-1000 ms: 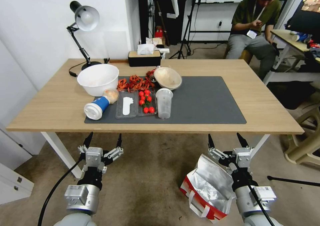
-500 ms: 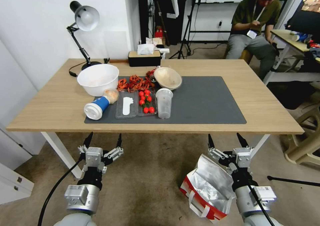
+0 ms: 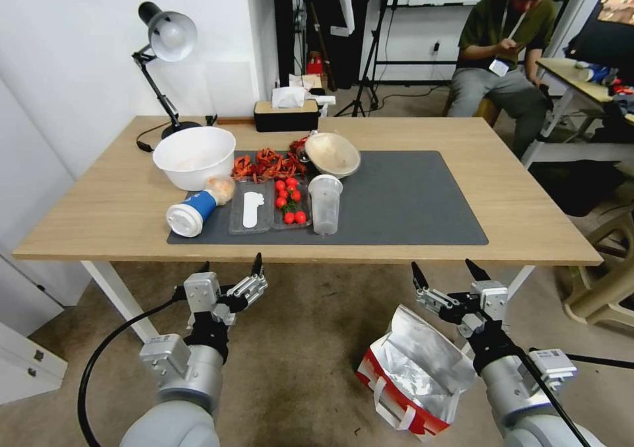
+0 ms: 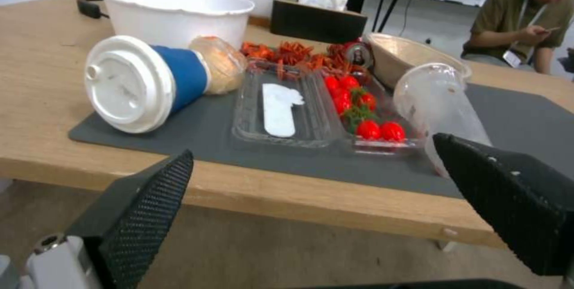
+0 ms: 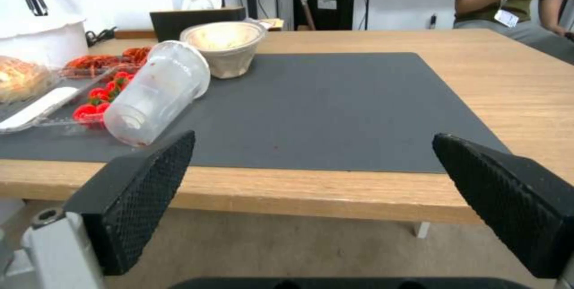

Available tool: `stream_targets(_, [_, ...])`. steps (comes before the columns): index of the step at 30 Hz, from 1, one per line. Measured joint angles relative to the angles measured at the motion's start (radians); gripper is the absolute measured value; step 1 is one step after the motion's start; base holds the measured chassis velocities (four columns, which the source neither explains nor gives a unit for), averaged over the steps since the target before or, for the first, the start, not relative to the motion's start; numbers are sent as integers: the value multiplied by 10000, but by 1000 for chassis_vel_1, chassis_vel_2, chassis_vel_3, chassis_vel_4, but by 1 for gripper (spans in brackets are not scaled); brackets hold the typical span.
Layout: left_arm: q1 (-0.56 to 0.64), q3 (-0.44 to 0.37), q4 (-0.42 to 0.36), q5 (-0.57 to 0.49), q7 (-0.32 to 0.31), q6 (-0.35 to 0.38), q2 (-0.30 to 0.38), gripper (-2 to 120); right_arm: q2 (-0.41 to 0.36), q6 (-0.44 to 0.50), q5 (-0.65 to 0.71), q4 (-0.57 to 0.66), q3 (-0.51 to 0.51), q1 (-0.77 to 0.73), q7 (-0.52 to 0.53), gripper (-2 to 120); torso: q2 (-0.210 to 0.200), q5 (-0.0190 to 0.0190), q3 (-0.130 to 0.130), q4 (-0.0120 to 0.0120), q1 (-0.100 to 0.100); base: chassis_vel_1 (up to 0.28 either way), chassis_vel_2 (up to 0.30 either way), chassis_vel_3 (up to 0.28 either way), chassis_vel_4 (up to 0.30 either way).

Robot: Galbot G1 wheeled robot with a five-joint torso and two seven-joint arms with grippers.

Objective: Pick up the food delivery bag from the floor and place it on the table.

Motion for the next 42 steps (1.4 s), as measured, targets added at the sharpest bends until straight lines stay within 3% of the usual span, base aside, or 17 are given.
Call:
stream_targets(20, [129, -144, 120, -623, -139, -681, 161, 100, 87, 175, -64, -18, 10, -38, 187, 100, -30, -1, -17, 0, -14, 0, 0, 0, 0])
stream_targets(26, [134, -268, 237, -460, 254, -811, 267, 100, 183, 240, -116, -17, -6, -116, 199, 100, -311, -1, -173, 0, -140, 0, 0, 0, 0])
stream_targets(42, [157, -418, 344, -548, 254, -1012, 556, 100, 407, 325, -250, 13, -104, -158, 248, 100, -1170, -1, -655, 0, -514, 0, 0, 0, 0])
